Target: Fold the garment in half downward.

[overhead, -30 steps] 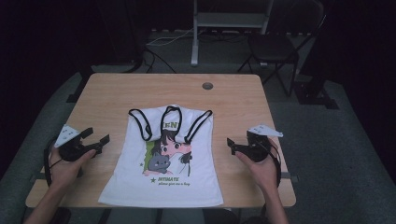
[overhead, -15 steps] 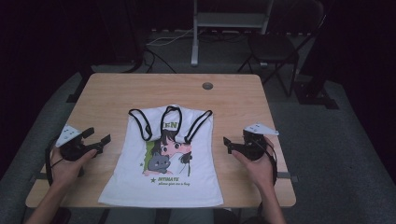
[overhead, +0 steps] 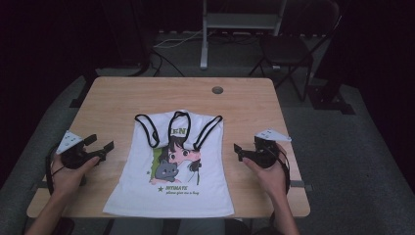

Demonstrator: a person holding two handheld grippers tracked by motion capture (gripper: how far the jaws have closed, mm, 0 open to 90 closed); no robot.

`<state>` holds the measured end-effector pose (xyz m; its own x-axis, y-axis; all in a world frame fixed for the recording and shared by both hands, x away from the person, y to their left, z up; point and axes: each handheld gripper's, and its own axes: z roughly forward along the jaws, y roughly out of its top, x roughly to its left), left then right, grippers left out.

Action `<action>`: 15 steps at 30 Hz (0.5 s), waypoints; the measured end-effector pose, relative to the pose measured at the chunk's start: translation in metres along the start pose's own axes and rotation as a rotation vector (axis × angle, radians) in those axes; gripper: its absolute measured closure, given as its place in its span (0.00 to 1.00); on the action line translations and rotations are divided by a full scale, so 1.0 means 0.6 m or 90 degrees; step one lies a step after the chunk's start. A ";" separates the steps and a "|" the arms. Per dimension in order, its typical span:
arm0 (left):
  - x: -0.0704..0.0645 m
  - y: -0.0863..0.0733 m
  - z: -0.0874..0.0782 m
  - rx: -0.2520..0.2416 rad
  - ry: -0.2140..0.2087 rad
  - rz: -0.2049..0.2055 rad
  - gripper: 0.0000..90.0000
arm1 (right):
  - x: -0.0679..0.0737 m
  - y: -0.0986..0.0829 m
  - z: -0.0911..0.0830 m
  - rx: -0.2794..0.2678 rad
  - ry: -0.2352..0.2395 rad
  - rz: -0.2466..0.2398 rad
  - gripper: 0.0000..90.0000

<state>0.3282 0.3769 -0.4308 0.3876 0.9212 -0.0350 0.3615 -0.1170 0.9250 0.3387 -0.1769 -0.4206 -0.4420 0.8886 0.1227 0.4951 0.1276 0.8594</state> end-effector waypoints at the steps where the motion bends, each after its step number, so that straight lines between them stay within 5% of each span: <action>1: 0.000 0.000 0.000 0.001 0.000 0.001 0.24 | 0.000 0.000 0.000 0.001 0.000 0.001 0.15; 7: -0.006 0.015 0.026 0.004 -0.015 0.010 0.24 | -0.001 0.010 0.017 0.004 0.004 0.001 0.15; 15: 0.009 0.061 0.104 0.050 -0.031 0.015 0.24 | -0.003 0.042 0.079 0.031 0.012 0.000 0.15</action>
<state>0.3966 0.3543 -0.4205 0.4367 0.8990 -0.0343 0.4164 -0.1682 0.8935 0.3873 -0.1545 -0.4226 -0.4550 0.8805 0.1328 0.5309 0.1486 0.8343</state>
